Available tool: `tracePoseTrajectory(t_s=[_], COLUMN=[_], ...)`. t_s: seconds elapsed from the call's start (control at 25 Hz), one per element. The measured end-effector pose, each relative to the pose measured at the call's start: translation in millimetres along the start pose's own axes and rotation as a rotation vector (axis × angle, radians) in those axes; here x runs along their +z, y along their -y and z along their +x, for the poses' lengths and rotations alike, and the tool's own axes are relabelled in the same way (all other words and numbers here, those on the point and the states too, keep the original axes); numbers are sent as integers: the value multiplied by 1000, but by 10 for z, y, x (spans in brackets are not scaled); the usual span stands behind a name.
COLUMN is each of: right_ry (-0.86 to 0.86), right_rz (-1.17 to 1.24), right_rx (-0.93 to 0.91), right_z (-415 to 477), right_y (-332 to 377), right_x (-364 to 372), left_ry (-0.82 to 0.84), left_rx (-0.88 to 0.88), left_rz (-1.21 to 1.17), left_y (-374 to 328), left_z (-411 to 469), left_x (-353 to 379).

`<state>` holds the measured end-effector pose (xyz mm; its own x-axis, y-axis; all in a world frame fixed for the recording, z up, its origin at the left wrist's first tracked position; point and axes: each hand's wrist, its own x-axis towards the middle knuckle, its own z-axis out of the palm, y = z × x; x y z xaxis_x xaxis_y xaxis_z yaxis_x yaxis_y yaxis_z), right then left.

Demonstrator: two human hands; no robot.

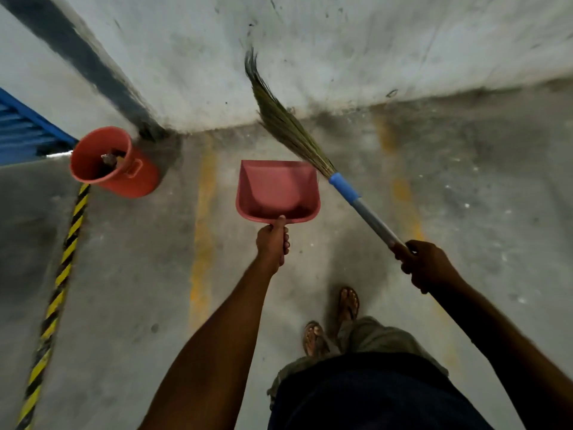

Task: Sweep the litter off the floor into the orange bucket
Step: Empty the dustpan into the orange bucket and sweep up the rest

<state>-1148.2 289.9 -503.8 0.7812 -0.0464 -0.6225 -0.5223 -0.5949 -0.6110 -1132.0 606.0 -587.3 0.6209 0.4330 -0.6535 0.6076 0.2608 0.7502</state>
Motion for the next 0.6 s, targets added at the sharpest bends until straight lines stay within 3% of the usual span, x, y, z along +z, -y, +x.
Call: tracePoseTrajectory(t_s=[0.32, 0.6], right_ry=[-124, -150], right_rz=[250, 217], right_rx=[35, 58], right_z=[-918, -1596], right_y=[-1474, -2885], right_x=[-757, -1573], left_ry=[119, 145], left_rx=[33, 42], left_rz=[132, 166], left_y=[717, 1565], left_z=[-1131, -2333], left_x=[838, 1707])
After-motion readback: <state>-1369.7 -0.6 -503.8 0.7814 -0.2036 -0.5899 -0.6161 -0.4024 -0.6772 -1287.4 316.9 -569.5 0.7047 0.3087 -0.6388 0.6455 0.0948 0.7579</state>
